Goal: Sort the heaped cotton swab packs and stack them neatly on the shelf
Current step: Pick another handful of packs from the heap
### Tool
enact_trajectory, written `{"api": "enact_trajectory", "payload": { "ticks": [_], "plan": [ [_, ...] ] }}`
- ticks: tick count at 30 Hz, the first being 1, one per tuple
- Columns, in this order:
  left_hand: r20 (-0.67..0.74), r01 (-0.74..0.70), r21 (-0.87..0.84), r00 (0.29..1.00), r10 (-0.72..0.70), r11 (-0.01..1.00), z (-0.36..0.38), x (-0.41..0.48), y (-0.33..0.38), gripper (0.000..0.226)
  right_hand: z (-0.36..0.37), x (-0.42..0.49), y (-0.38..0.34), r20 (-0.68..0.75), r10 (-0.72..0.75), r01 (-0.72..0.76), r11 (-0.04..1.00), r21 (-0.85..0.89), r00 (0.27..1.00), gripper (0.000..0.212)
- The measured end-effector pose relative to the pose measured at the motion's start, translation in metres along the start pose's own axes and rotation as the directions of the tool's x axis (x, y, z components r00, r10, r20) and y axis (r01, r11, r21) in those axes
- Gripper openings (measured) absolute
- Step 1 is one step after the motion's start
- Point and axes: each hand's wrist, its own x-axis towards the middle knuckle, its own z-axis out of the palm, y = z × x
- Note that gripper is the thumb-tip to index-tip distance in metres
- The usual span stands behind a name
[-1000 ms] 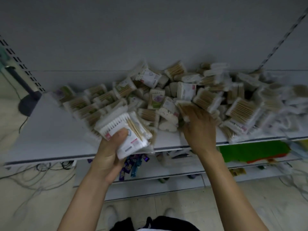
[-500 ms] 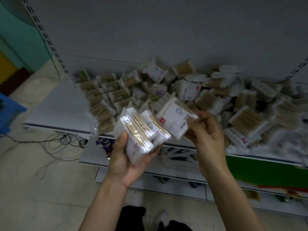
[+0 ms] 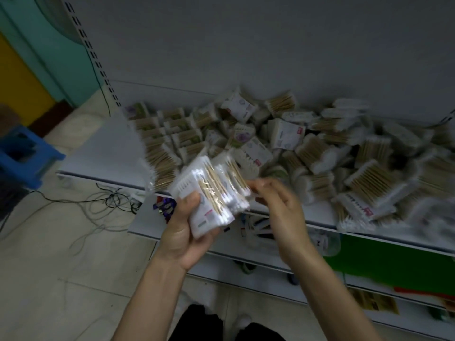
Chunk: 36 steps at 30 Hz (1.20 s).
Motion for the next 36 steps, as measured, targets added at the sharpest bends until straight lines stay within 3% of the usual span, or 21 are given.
{"api": "enact_trajectory", "payload": {
  "ticks": [3, 4, 6, 8, 10, 13, 16, 19, 21, 24, 27, 29, 32, 33, 36],
  "plan": [
    [-0.010, -0.085, -0.027, 0.996, 0.084, 0.996, -0.001, -0.003, 0.003, 0.070, -0.005, 0.034, 0.006, -0.081, -0.171, 0.141, 0.946, -0.293, 0.982, 0.020],
    [-0.029, -0.112, -0.035, 0.993, 0.111, 0.993, -0.002, -0.004, 0.003, 0.068, -0.007, 0.049, 0.012, -0.080, -0.237, 0.177, 0.875, -0.451, 0.968, 0.015],
    [-0.062, -0.159, -0.079, 0.986, 0.154, 0.984, -0.007, -0.006, 0.003, 0.070, -0.009, 0.075, 0.028, 0.027, -0.322, 0.240, 0.645, -0.726, 0.946, 0.043],
    [-0.079, -0.179, -0.103, 0.982, 0.172, 0.978, -0.011, -0.008, 0.003, 0.074, -0.012, 0.094, 0.044, 0.131, -0.298, 0.259, 0.446, -0.857, 0.946, 0.064],
    [-0.084, -0.177, -0.099, 0.982, 0.169, 0.979, -0.015, -0.011, 0.004, 0.078, -0.015, 0.102, 0.049, 0.140, -0.303, 0.259, 0.396, -0.881, 0.942, 0.056],
    [-0.066, -0.173, -0.073, 0.984, 0.168, 0.982, -0.022, -0.017, 0.007, 0.080, -0.017, 0.100, 0.047, 0.069, -0.401, 0.286, 0.513, -0.809, 0.913, 0.028],
    [-0.070, -0.173, -0.057, 0.983, 0.169, 0.983, -0.029, -0.019, 0.013, 0.086, -0.013, 0.086, 0.029, -0.078, -0.434, 0.277, 0.692, -0.666, 0.897, 0.016],
    [-0.031, -0.129, -0.038, 0.991, 0.127, 0.991, -0.031, -0.013, 0.026, 0.086, -0.011, 0.059, -0.001, -0.197, -0.308, 0.206, 0.887, -0.414, 0.931, 0.005],
    [-0.026, -0.021, -0.021, 0.999, 0.020, 1.000, -0.030, -0.006, 0.030, 0.090, -0.003, 0.034, -0.017, -0.111, -0.191, 0.148, 0.938, -0.313, 0.975, 0.011],
    [0.008, 0.172, 0.054, 0.985, -0.172, 0.984, -0.026, 0.005, 0.030, 0.103, 0.015, 0.005, -0.029, 0.068, -0.094, 0.108, 0.967, -0.231, 0.993, 0.015],
    [0.039, 0.277, 0.031, 0.960, -0.278, 0.960, -0.033, 0.011, 0.032, 0.087, 0.014, -0.004, -0.032, 0.070, -0.020, 0.035, 0.973, -0.230, 0.997, 0.018],
    [0.109, 0.338, 0.064, 0.933, -0.343, 0.939, -0.038, 0.010, 0.038, 0.071, 0.008, -0.010, -0.028, 0.100, 0.038, 0.009, 0.901, -0.433, 0.994, 0.023],
    [0.189, 0.419, 0.130, 0.879, -0.437, 0.899, -0.047, 0.011, 0.046, 0.063, 0.004, -0.026, -0.017, 0.061, 0.027, 0.024, 0.711, -0.703, 0.998, 0.041],
    [0.205, 0.442, 0.147, 0.862, -0.464, 0.885, -0.052, 0.012, 0.046, 0.062, 0.008, -0.032, -0.014, 0.048, 0.018, 0.021, 0.708, -0.706, 0.999, 0.039],
    [0.217, 0.513, 0.150, 0.817, -0.534, 0.845, -0.063, 0.014, 0.043, 0.065, 0.023, -0.056, 0.000, -0.074, 0.008, -0.049, 0.825, -0.563, 0.997, 0.041]
  ]
}}
